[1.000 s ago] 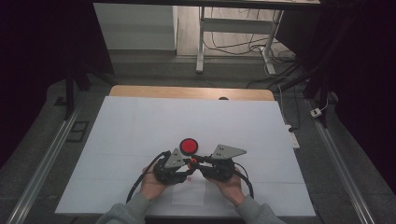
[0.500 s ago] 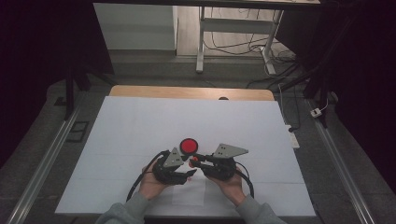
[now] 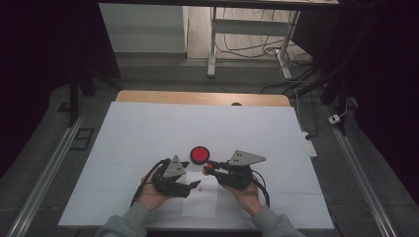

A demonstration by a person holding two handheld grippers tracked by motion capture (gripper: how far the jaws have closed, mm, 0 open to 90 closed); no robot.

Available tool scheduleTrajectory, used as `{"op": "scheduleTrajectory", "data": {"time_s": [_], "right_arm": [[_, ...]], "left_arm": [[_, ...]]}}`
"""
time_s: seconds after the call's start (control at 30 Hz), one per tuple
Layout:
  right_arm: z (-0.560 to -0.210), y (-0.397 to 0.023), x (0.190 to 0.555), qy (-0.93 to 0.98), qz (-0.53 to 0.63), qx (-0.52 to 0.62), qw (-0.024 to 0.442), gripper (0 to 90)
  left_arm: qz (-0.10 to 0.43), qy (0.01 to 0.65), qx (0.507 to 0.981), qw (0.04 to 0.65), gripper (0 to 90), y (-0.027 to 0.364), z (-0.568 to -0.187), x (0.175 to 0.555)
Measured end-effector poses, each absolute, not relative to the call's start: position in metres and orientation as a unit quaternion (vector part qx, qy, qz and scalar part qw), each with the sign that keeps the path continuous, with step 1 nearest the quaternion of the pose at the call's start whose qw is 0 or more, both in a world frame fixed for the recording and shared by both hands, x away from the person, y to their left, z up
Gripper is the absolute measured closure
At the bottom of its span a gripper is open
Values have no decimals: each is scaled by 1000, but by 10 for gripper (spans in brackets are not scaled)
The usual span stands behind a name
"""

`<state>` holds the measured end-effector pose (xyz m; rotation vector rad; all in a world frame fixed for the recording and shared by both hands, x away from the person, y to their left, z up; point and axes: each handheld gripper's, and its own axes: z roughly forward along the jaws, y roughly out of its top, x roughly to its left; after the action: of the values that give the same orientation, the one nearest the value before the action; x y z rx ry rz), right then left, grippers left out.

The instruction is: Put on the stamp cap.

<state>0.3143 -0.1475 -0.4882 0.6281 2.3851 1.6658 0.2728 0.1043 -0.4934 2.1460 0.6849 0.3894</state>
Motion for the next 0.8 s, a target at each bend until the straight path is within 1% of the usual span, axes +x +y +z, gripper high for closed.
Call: {"op": "scheduleTrajectory", "data": {"time_s": [0.5, 0.8], "right_arm": [[-486, -155, 319, 798, 554, 215, 98, 730], [-483, -161, 321, 795, 555, 221, 105, 729]], "left_arm": [[164, 307, 838, 419, 273, 156, -489, 261], [166, 336, 829, 416, 274, 187, -496, 249]]}}
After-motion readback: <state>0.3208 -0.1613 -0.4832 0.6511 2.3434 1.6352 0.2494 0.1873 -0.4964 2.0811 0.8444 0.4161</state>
